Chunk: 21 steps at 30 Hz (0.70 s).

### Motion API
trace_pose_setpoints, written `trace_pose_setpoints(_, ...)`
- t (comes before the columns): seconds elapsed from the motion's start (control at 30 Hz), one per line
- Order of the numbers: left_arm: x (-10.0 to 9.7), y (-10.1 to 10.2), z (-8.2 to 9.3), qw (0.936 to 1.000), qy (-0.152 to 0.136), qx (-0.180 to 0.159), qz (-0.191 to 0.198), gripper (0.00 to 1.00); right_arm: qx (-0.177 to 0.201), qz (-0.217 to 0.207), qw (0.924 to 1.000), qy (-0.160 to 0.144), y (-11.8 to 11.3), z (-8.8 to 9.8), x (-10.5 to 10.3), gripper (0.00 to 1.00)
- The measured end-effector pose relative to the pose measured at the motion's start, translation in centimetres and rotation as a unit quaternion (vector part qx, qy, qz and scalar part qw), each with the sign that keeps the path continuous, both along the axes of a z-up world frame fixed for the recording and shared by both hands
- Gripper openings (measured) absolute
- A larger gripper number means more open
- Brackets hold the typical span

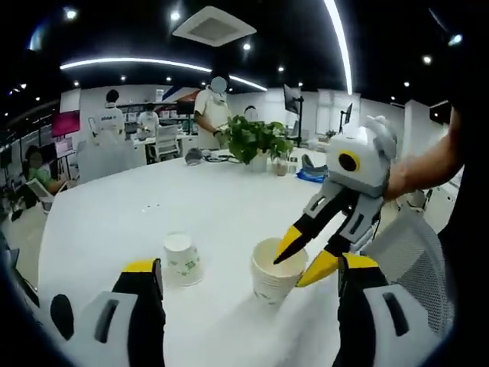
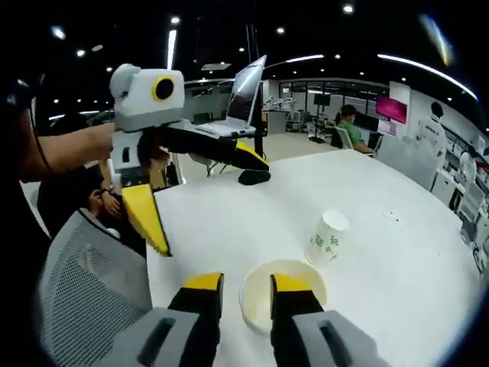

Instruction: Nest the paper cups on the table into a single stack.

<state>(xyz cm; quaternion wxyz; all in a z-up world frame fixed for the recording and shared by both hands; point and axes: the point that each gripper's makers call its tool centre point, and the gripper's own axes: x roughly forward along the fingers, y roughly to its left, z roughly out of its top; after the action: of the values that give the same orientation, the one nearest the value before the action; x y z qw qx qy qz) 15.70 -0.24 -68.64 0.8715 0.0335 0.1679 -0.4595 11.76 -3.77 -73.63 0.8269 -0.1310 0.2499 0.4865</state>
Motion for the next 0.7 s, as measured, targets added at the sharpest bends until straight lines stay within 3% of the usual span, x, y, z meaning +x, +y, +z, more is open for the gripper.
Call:
trace_pose_setpoints(0.1, 2.0, -0.1, 0.0, 0.9999, 0.003, -0.005, 0.012, 0.93, 0.011, -0.016, 0.9997, -0.012, -0.7, 0.7, 0.1, 0.35)
trace_pose_setpoints(0.2, 3.7, -0.3, -0.7, 0.9998, -0.007, 0.019, 0.009, 0.92, 0.022, -0.032, 0.999, -0.023, -1.5, 1.4, 0.1, 0.43)
trace_pose_setpoints(0.3, 4.9, -0.6, -1.5, 0.9996, -0.006, 0.026, 0.007, 0.9, 0.062, -0.036, 0.9971, -0.023, -1.6, 2.4, -0.3, 0.48)
trace_pose_setpoints(0.37, 5.2, -0.9, -1.6, 0.9995, -0.006, 0.03, 0.002, 0.89, 0.068, -0.046, 0.9962, -0.029, -2.2, 2.7, -0.4, 0.49)
trace_pose_setpoints(0.5, 7.4, -0.9, -4.1, 0.9984, 0.001, 0.055, 0.008, 0.87, 0.081, -0.064, 0.9935, -0.049, -3.0, 3.6, -0.7, 0.6)
trace_pose_setpoints(0.7, 9.8, -1.4, -5.9, 0.9978, 0.014, 0.062, 0.016, 0.79, 0.081, -0.086, 0.9914, -0.057, -4.5, 3.9, -1.0, 0.7)
